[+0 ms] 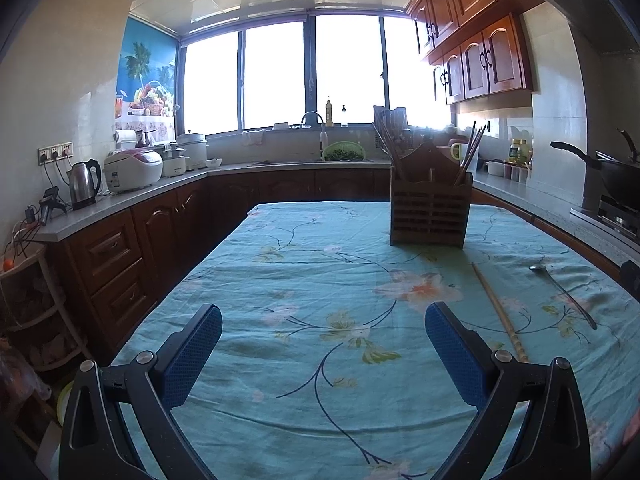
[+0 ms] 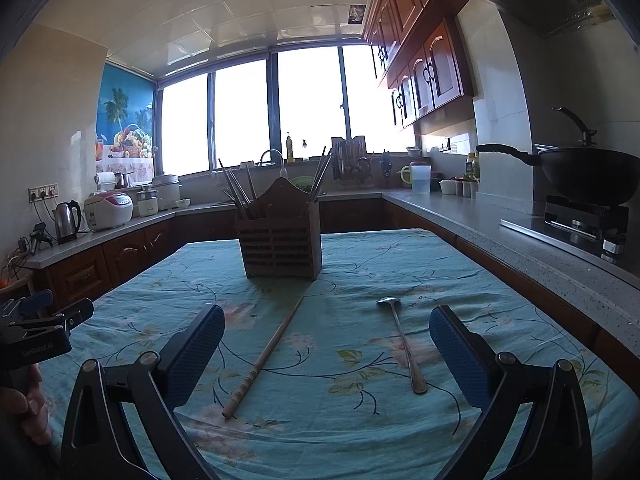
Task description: Organize utensils
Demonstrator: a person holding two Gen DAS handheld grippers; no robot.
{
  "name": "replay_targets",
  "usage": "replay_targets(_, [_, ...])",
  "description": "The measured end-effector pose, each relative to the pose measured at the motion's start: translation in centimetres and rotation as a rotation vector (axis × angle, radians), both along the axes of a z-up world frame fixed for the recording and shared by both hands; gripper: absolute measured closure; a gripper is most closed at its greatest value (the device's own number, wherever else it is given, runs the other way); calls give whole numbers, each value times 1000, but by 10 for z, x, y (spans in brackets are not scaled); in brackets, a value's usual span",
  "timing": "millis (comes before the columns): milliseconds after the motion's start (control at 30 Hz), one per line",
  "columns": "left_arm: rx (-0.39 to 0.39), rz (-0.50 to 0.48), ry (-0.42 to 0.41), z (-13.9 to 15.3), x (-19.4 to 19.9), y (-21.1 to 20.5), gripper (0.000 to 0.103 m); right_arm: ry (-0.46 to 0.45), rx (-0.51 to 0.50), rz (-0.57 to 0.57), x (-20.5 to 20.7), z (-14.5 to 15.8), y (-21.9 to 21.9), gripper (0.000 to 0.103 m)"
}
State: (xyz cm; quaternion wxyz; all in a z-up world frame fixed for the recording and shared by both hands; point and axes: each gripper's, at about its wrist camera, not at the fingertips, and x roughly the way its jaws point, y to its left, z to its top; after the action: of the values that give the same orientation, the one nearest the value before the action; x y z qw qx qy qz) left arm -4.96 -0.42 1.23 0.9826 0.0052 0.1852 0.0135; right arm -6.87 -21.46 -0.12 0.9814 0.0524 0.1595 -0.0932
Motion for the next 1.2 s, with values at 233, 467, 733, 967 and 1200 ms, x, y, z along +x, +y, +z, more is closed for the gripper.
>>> replay_targets(233, [-7, 3, 4, 0, 0, 1, 1, 2, 0, -1, 0, -1, 1, 0])
replay_targets(467, [-10, 4, 5, 0, -1, 0, 1, 5, 0, 0, 1, -2, 1, 0])
replay_targets(733, [-14, 8, 3, 0, -2, -1, 1, 5, 1, 0, 1, -2, 2, 0])
replay_targets(967, [-10, 7, -2, -1, -3, -3, 1, 5, 1, 2, 1, -3, 3, 0])
replay_targets(1200, [-13, 6, -3, -2, -4, -3, 1, 4, 1, 2, 1, -4, 3, 0])
